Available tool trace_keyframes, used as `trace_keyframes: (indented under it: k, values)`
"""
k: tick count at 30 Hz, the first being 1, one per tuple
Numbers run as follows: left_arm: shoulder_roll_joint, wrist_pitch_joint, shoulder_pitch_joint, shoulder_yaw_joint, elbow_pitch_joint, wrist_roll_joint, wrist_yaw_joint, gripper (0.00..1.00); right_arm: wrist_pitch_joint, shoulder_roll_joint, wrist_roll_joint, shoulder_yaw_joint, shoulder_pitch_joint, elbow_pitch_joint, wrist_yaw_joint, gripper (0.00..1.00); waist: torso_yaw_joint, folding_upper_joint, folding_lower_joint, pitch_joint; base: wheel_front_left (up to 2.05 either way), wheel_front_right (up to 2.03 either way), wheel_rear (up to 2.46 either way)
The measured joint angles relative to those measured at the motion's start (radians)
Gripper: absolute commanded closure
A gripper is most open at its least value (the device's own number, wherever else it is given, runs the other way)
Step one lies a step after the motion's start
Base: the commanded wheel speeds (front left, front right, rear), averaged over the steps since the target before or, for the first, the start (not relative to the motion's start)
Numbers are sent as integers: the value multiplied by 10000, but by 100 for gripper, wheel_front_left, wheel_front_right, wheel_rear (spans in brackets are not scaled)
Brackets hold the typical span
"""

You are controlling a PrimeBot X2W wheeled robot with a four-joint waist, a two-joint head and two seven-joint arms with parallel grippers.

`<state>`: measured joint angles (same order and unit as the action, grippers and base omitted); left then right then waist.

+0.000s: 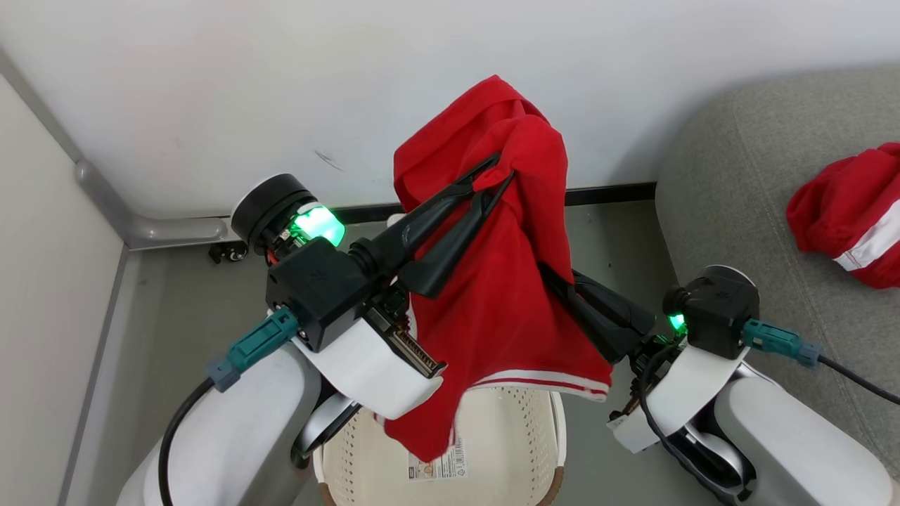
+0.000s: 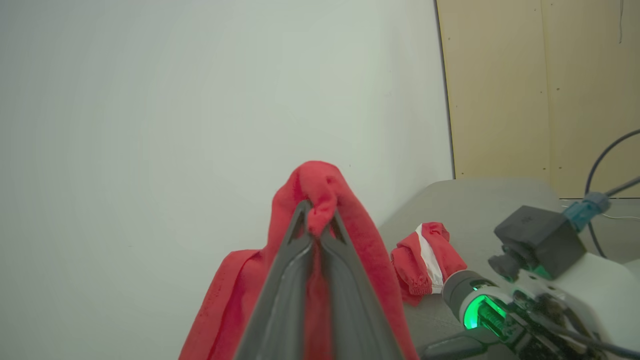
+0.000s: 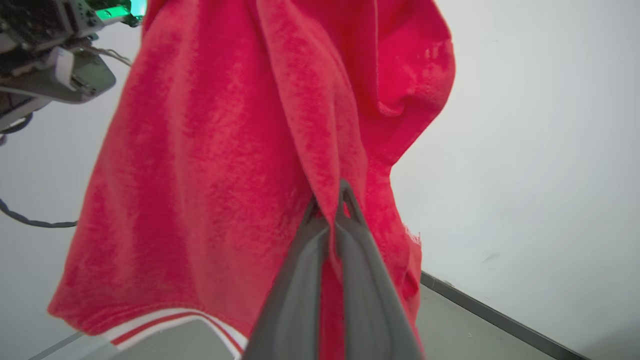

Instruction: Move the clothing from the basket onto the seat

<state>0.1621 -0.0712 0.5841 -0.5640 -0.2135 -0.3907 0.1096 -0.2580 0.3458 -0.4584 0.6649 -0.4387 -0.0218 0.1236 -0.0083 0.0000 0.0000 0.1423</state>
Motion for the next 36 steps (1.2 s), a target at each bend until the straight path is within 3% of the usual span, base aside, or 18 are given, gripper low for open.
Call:
trace_keyframes:
  k: [6, 7, 8, 9, 10, 21, 36]
  values:
    - [0, 56, 0, -2, 69, -42, 2, 99, 0, 40, -54, -2, -146, -10, 0, 100, 15, 0, 0, 55, 0, 0, 0]
    - [0, 56, 0, 2, 82, -44, 2, 67, 0, 48, -54, -15, -215, -17, 0, 100, 16, 0, 0, 64, 0, 0, 0]
    - [-13, 56, 0, 19, 92, -48, 2, 44, 0, 56, -54, -35, -241, -27, 0, 100, 16, 0, 0, 72, 0, 0, 0]
    - [-21, 56, 0, 35, 94, -50, 2, 9, 0, 61, -56, -40, -241, -27, 0, 100, 17, 0, 0, 81, 0, 0, 0]
    - [-23, 56, 0, 40, 98, -50, 2, 0, 0, 67, -58, -40, -239, -27, 0, 100, 18, 0, 0, 89, 0, 0, 0]
    - [-12, 102, -8, 73, 180, -150, 0, 0, 12, 119, -151, -305, -233, -31, 2, 100, -14, 0, 0, 189, 0, 0, 0]
    - [46, 261, -190, 2, 247, -318, 0, 0, 12, 468, 104, -1547, -215, -211, 2, 100, -268, 0, 0, 374, 0, 0, 0]
